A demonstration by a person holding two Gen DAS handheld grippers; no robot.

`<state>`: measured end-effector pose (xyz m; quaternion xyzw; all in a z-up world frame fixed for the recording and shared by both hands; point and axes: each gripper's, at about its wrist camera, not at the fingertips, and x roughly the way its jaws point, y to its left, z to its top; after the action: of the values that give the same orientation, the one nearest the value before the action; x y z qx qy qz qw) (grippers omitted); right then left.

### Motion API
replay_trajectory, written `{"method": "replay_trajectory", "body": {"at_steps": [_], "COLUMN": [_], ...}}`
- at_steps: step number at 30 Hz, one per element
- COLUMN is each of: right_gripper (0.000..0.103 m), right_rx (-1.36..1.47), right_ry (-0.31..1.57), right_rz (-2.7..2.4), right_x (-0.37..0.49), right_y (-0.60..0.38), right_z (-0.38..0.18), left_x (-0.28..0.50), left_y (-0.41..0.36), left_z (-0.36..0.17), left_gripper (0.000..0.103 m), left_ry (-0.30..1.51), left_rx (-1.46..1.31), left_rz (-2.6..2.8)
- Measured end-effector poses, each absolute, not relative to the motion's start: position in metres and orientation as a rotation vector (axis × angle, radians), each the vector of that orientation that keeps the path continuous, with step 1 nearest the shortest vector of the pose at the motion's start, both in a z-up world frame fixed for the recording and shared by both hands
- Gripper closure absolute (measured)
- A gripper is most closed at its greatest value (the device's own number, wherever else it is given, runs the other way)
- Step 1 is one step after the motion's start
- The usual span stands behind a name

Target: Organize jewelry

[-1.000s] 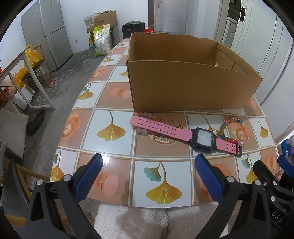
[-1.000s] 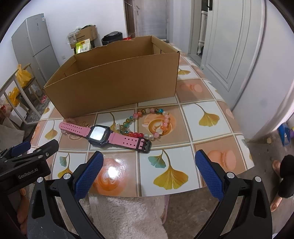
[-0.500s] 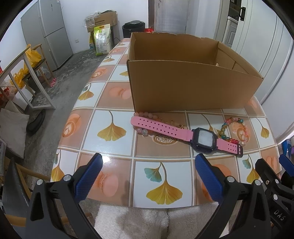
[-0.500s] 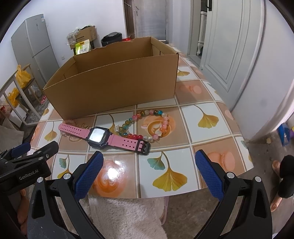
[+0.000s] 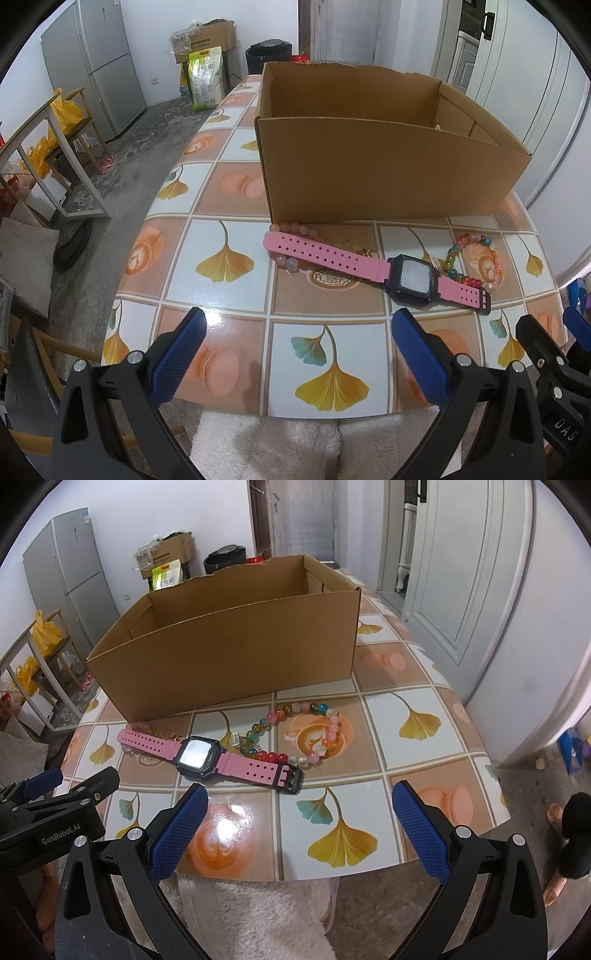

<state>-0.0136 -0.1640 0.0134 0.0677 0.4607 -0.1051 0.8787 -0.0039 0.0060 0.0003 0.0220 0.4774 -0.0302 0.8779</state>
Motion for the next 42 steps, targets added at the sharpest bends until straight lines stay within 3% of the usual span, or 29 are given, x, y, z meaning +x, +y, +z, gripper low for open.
{"method": "replay_trajectory", "body": {"at_steps": [42], "right_gripper": [0.008], "right_rx": [0.127], "right_ry": [0.939], "right_rz": [-0.213], "right_x": [-0.0109], "right_y": [-0.1654], "right_z": [0.0168], "left_x": [-0.0006], "left_y": [0.0146], "left_z": [0.0000], "left_gripper": [0.004], "left_ry": [0.996], "left_rx": [0.055], "left_rz": [-0.036]}}
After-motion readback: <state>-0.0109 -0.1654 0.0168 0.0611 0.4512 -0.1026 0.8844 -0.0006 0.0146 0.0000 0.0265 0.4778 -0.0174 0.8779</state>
